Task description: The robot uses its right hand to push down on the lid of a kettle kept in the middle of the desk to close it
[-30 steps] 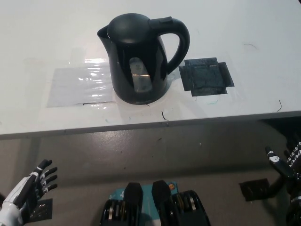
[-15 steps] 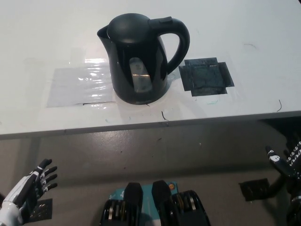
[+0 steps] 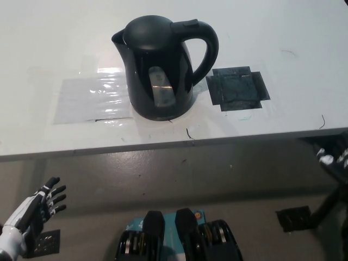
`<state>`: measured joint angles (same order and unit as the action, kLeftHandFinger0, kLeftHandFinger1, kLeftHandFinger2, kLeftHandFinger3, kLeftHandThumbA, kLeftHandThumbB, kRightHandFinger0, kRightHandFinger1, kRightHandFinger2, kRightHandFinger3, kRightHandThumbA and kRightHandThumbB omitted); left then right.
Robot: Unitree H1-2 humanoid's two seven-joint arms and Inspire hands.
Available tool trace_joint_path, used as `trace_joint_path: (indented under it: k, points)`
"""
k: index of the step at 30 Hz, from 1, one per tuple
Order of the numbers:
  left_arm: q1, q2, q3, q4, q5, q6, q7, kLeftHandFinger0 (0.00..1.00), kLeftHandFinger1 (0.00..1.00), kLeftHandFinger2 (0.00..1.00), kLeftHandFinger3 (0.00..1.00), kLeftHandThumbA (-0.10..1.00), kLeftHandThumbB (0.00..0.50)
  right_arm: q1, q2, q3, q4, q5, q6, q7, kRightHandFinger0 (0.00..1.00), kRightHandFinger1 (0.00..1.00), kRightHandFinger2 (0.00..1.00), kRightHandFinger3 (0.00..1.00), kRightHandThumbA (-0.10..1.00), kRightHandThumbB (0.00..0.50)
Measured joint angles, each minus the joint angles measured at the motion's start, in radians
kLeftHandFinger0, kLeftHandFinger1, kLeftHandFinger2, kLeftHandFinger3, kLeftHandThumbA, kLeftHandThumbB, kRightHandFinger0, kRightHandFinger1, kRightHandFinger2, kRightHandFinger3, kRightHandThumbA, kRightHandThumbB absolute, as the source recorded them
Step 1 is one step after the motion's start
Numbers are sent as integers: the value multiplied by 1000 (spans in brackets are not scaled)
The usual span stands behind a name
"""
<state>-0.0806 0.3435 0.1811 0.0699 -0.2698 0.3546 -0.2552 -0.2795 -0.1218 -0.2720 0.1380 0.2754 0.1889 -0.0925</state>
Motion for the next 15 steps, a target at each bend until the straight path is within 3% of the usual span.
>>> trace_joint_path:
  k: [5,10,12,15]
  points:
    - [0,3,-1,6,0,1,0,1000,1000,1000,1000,813,135,-27,-57,-4,143,4,-11,24,1000,1000,1000,1000,786,0]
    - [-4,7,-4,11,1,1,0,1000,1000,1000,1000,827,168,-25,-51,-13,303,4,-27,27,1000,1000,1000,1000,736,0]
    - [-8,8,-4,11,1,1,0,1000,1000,1000,1000,829,167,-23,-46,-15,320,4,-29,27,1000,1000,1000,1000,762,19]
    - [-12,9,-5,11,1,1,-1,1000,1000,1000,1000,827,160,-22,-41,-16,309,3,-32,26,1000,1000,1000,1000,775,0]
